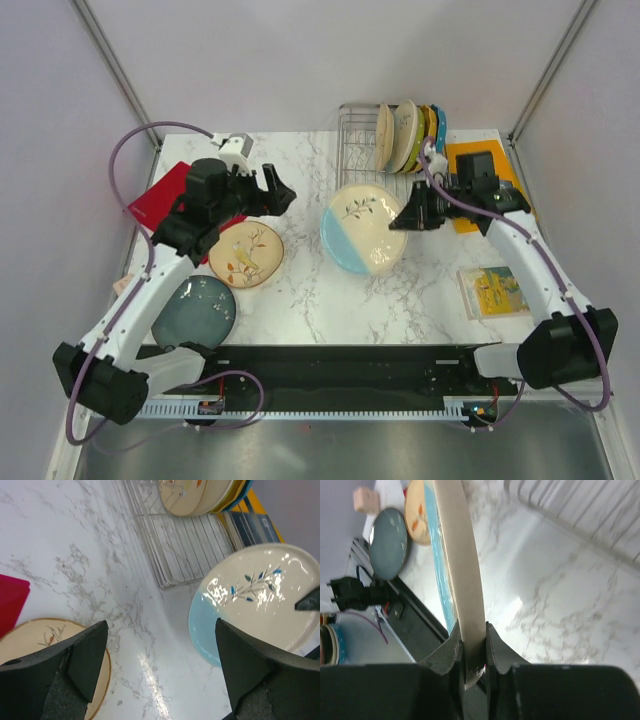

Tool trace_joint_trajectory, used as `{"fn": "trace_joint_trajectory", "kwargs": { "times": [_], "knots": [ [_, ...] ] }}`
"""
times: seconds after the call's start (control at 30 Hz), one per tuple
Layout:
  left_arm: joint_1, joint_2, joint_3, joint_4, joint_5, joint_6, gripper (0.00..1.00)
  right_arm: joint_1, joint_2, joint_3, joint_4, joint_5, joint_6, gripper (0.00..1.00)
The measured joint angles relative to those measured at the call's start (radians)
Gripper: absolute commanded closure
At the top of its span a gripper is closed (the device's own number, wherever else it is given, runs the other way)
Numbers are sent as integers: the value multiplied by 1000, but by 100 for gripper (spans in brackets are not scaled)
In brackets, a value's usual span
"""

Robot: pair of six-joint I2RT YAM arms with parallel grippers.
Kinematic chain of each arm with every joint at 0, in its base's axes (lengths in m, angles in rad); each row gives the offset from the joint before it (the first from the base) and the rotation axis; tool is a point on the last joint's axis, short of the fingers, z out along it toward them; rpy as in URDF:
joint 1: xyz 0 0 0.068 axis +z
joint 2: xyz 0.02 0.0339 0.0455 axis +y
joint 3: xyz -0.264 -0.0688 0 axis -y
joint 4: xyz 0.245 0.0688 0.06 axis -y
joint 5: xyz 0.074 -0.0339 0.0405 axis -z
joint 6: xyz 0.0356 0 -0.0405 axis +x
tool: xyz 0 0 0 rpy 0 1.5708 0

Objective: Load the plates into the dish rack

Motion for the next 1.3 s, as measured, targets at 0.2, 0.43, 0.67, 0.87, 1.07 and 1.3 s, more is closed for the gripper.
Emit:
{"fn": "trace_joint_trajectory", "kwargs": {
  "times": [0.2, 0.43, 0.67, 0.87, 1.07, 1.3],
  "knots": [
    [16, -76, -29, 9, -76, 50, 11, 15, 261, 475, 32, 119, 42, 100],
    [100, -83, -120, -26, -49, 48, 12, 124, 503, 790, 169, 623, 114, 100],
    [184, -136, -184, -19, 0, 21, 13, 375, 641, 882, 274, 1238, 68, 100],
    [200, -177, -241, -17, 34, 2, 13, 468, 766, 944, 423, 1522, -83, 100],
    [204, -202, -257, -16, 43, -2, 13, 444, 911, 1120, 457, 1706, -225, 100],
    [204, -241, -308, 10, 57, -2, 13, 421, 974, 1173, 449, 1747, -282, 100]
  ]
}}
